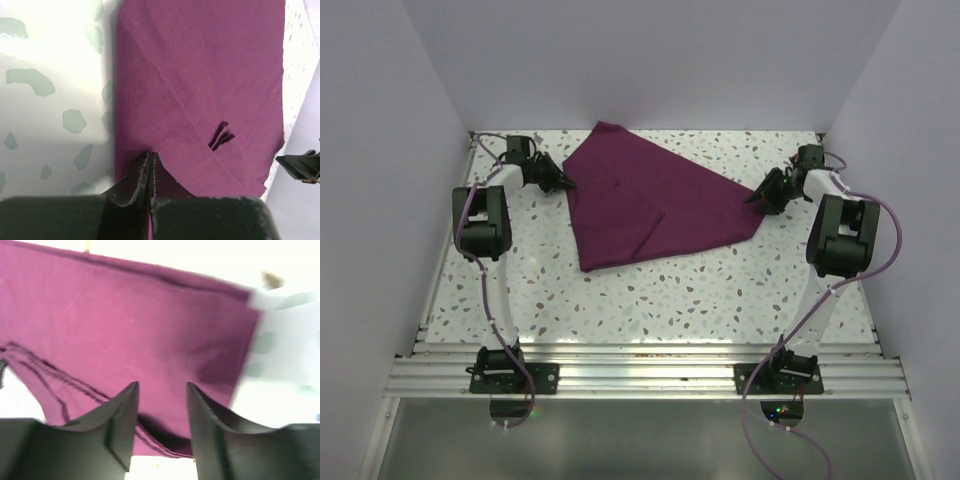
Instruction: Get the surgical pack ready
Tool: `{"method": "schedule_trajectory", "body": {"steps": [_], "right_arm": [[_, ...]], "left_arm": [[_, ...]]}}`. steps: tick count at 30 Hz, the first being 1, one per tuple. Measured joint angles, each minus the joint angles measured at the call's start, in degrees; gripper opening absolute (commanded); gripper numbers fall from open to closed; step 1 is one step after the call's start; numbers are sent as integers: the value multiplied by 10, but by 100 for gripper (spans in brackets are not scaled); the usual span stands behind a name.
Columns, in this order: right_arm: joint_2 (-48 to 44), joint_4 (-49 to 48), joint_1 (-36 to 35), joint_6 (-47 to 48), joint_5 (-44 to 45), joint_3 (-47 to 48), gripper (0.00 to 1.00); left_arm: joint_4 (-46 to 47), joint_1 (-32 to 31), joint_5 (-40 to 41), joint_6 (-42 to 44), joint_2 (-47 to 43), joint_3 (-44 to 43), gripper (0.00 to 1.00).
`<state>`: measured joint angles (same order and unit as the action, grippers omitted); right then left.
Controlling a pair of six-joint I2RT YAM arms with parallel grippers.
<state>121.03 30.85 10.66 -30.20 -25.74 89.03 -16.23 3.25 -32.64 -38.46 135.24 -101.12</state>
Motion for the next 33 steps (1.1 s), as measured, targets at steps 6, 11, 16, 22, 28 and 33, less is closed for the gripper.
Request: {"method": "schedule_trajectory", "body": {"steps": [6, 11, 16, 22, 28, 33], "right_arm": [[1, 24, 10, 38, 59, 26, 57], [21, 31, 13, 68, 100, 46, 58], [48, 39, 15, 88, 128, 80, 59], [73, 39, 15, 103, 134, 120, 42], [75, 26, 16, 109, 129, 106, 0], [51, 13, 14, 107, 126, 70, 0]], "left_arm": [[7, 2, -2, -15, -8, 3, 0], [-2, 0, 0, -9, -70, 49, 0], [-13, -9, 4, 7, -163, 116, 0], [-34, -33, 8, 28, -241, 176, 0], [-64, -52, 18, 49, -275, 211, 0], [-99, -67, 31, 65, -287, 217, 0]]}}
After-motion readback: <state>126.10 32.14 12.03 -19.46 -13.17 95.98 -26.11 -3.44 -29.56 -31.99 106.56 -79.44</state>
